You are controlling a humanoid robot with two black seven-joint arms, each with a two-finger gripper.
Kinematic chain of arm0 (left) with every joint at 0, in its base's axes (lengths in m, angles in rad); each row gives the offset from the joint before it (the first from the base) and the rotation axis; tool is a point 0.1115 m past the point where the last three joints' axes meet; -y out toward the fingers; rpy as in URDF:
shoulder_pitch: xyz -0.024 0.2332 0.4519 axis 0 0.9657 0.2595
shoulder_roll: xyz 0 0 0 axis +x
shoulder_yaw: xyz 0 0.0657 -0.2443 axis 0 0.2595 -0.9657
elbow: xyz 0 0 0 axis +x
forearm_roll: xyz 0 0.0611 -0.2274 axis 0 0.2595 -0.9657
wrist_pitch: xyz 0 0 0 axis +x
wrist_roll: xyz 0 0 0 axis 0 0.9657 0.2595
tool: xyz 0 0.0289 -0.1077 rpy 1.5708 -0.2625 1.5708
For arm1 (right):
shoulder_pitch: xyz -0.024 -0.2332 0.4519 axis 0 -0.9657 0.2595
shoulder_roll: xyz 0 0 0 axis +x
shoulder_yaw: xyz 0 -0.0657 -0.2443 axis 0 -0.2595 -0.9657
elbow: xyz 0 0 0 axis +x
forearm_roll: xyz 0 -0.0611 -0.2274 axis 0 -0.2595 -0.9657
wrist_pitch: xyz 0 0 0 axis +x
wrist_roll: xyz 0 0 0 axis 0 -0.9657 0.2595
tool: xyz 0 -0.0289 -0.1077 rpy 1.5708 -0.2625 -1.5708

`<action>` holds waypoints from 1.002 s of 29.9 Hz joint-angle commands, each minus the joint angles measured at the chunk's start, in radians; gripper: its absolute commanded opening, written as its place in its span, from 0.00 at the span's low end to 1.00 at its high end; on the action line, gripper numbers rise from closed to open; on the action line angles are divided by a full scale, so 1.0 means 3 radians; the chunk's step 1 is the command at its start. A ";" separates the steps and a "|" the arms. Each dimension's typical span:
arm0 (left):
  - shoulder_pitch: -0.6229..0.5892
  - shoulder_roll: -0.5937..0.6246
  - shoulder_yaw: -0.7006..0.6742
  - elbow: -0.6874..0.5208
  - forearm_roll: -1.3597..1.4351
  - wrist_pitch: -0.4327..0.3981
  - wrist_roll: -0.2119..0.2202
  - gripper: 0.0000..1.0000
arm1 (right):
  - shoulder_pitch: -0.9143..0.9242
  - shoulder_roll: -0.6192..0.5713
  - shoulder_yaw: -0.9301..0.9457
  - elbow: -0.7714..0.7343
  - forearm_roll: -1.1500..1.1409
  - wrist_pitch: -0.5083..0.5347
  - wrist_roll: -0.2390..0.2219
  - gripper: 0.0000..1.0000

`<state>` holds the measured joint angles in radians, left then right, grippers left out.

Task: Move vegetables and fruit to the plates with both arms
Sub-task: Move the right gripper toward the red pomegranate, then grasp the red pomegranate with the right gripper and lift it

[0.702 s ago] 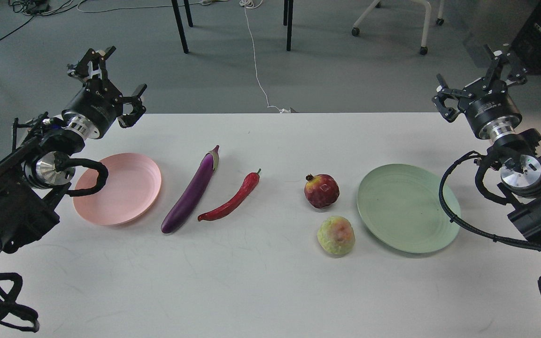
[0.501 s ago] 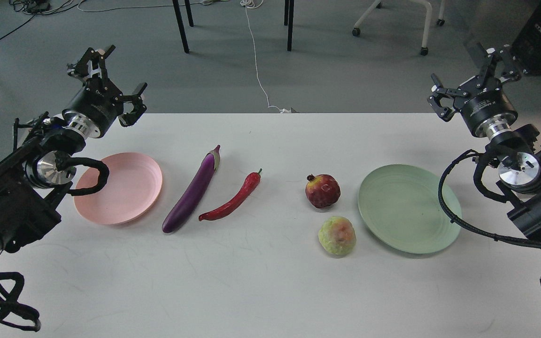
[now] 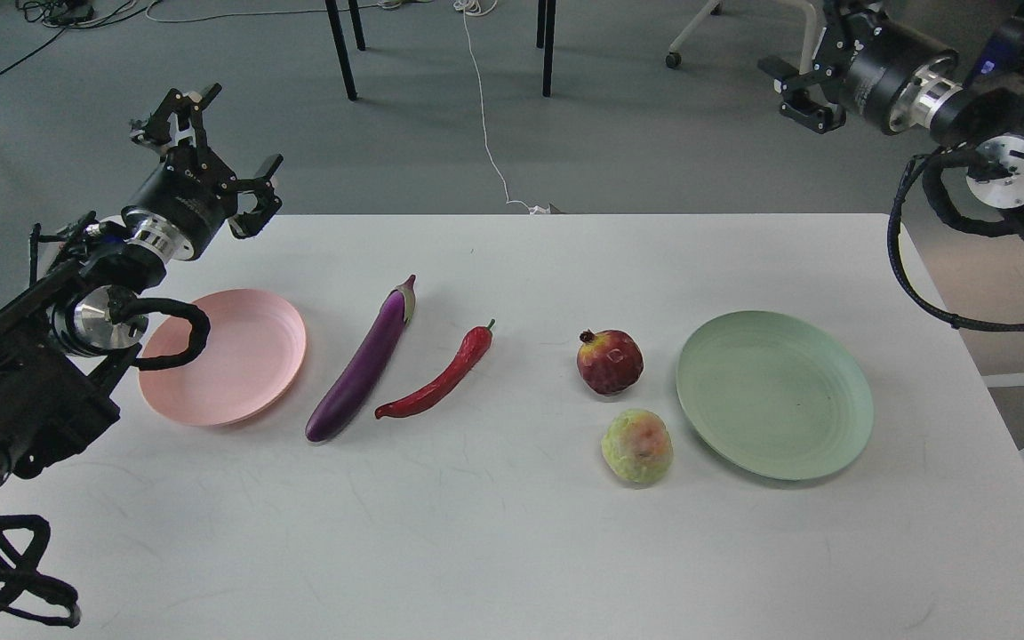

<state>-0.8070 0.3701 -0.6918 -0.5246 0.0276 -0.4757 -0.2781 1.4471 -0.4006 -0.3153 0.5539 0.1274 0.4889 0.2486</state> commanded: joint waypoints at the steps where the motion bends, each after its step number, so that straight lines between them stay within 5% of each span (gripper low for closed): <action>1: 0.0000 0.0004 0.0005 0.0000 0.0000 0.0006 -0.0060 0.98 | 0.0417 0.0205 -0.0798 0.0214 -0.0270 -0.0001 0.0005 0.99; 9: 0.0006 0.0024 -0.0010 -0.0005 -0.0005 -0.0043 -0.0086 0.98 | 0.0734 0.0711 -0.1469 0.0787 -0.1558 -0.0001 0.0005 0.98; 17: 0.0011 0.0060 -0.0010 0.0000 -0.0005 -0.0043 -0.0086 0.98 | 0.0689 0.1335 -0.2226 0.0808 -0.1820 -0.0264 0.0035 0.94; 30: 0.0021 0.0055 -0.0010 -0.0005 -0.0005 -0.0043 -0.0086 0.98 | 0.0484 0.1335 -0.2554 0.0813 -0.1923 -0.0392 0.0112 0.93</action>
<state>-0.8023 0.3881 -0.6950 -0.5260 0.0260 -0.4889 -0.3039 1.5978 0.0001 -1.0854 0.7969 -0.4533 0.3718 0.2705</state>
